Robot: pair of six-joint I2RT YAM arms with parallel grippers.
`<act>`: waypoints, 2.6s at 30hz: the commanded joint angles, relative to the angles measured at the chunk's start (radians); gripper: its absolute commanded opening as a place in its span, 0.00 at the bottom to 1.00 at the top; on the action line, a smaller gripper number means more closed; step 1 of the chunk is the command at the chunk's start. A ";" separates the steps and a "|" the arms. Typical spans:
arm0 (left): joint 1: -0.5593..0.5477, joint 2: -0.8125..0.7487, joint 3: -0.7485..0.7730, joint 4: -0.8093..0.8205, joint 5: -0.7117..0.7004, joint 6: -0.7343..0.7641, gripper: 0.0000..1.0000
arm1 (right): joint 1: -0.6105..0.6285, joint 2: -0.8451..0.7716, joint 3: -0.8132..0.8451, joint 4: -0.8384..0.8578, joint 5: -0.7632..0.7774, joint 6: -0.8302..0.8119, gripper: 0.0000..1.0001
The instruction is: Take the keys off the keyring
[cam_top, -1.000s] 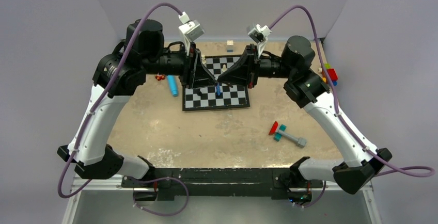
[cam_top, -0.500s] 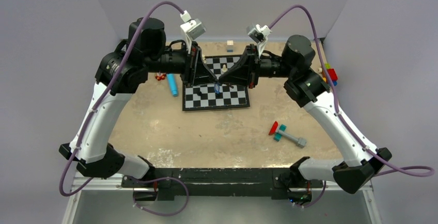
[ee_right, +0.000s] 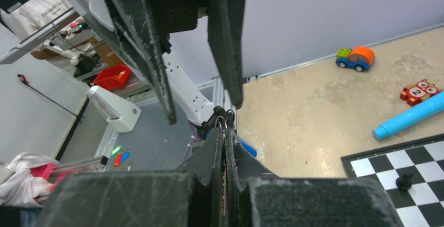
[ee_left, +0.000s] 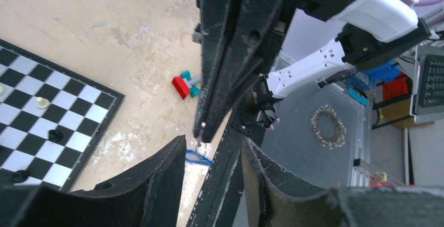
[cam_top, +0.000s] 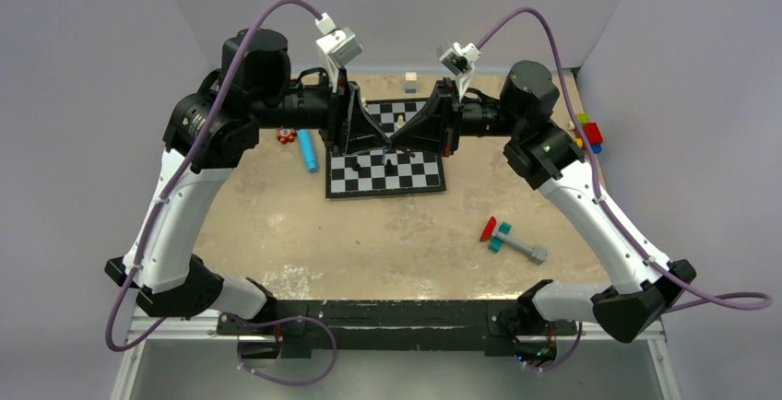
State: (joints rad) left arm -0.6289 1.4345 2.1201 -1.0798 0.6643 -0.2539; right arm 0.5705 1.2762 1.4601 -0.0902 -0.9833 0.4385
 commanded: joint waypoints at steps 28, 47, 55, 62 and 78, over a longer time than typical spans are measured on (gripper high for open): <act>0.011 -0.039 -0.014 -0.009 -0.090 -0.051 0.32 | 0.017 -0.009 0.075 0.116 -0.048 0.048 0.00; 0.032 -0.045 0.062 0.021 -0.121 -0.117 0.44 | 0.019 -0.010 0.069 0.064 -0.054 0.022 0.00; 0.034 -0.038 0.022 0.057 0.048 -0.123 0.37 | 0.020 -0.001 0.082 0.054 -0.052 0.015 0.00; 0.033 -0.021 0.019 0.014 0.043 -0.101 0.34 | 0.020 0.005 0.093 0.055 -0.054 0.015 0.00; 0.032 -0.026 -0.025 0.075 0.036 -0.101 0.24 | 0.029 0.013 0.092 0.071 -0.070 0.032 0.00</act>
State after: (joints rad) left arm -0.6022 1.4124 2.0827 -1.0637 0.6914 -0.3557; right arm 0.5850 1.2896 1.5108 -0.0505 -1.0233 0.4702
